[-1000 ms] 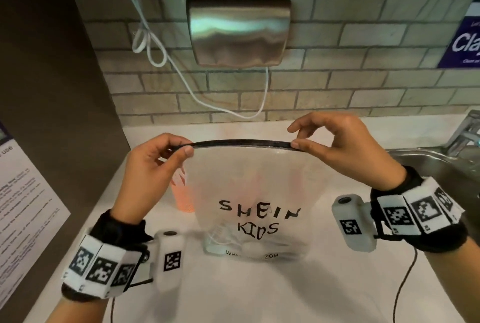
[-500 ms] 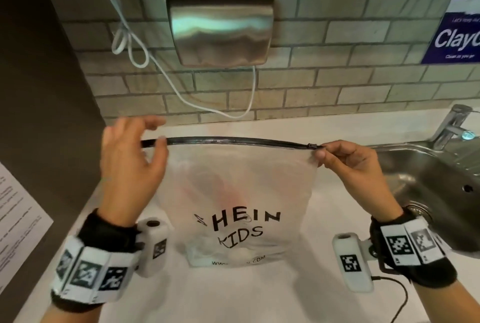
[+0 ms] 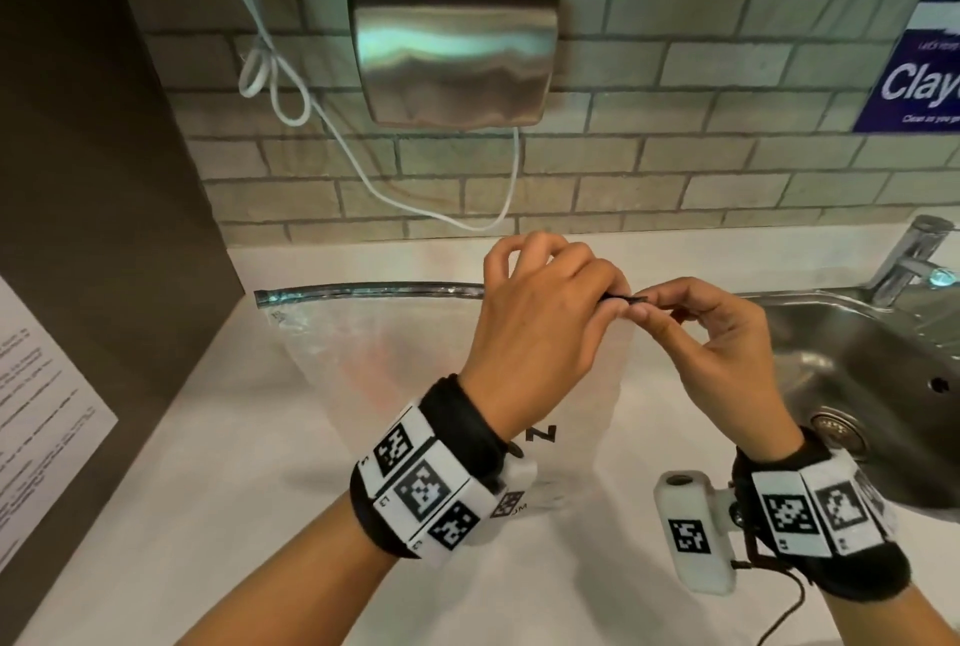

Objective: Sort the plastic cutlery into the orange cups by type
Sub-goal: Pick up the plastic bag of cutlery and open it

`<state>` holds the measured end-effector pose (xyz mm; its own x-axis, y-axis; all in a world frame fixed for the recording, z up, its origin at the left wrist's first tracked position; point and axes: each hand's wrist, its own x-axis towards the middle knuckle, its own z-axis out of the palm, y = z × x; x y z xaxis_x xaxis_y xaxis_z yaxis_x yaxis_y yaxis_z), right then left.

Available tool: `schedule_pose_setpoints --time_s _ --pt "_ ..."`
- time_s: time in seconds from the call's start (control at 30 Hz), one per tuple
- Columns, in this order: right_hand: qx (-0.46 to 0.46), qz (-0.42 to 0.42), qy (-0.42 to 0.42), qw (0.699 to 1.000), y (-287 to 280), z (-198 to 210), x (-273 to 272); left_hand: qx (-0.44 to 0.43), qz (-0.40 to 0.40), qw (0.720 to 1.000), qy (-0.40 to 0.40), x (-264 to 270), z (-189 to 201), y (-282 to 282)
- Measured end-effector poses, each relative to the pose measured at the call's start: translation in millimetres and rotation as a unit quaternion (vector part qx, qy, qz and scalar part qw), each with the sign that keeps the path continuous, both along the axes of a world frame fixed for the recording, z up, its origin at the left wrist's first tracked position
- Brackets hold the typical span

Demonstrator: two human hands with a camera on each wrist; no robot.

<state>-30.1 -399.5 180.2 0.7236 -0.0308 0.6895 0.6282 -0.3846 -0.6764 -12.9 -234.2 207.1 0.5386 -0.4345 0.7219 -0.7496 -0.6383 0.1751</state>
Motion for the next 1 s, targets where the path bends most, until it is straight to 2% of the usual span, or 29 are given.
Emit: schedule_pose_setpoints --time_s 0.13,0.37,0.43,0.63,0.8,0.9,1.0 --pt "0.041 -0.021 0.003 0.999 -11 4 0 0.021 0.044 0.999 0.014 3 5 29" --pt "0.139 0.004 0.048 0.989 -17 0 -1 0.004 0.188 0.980 0.057 12 7 146" --pt "0.153 0.017 0.060 0.986 -14 -1 -1 -0.007 0.203 0.976 0.073 10 6 168" --pt "0.158 0.061 0.068 0.983 5 8 -7 -0.091 0.093 0.985 0.114 -2 6 163" --pt "0.127 0.006 0.068 0.989 11 11 -14 -0.069 0.080 0.985 0.133 -1 6 142" --pt "0.112 -0.010 0.078 0.991 9 9 -18 -0.081 0.039 0.986 0.140 -6 8 134" --pt "0.091 -0.018 0.091 0.992 8 10 -20 -0.023 0.042 0.990 0.129 -10 8 133"
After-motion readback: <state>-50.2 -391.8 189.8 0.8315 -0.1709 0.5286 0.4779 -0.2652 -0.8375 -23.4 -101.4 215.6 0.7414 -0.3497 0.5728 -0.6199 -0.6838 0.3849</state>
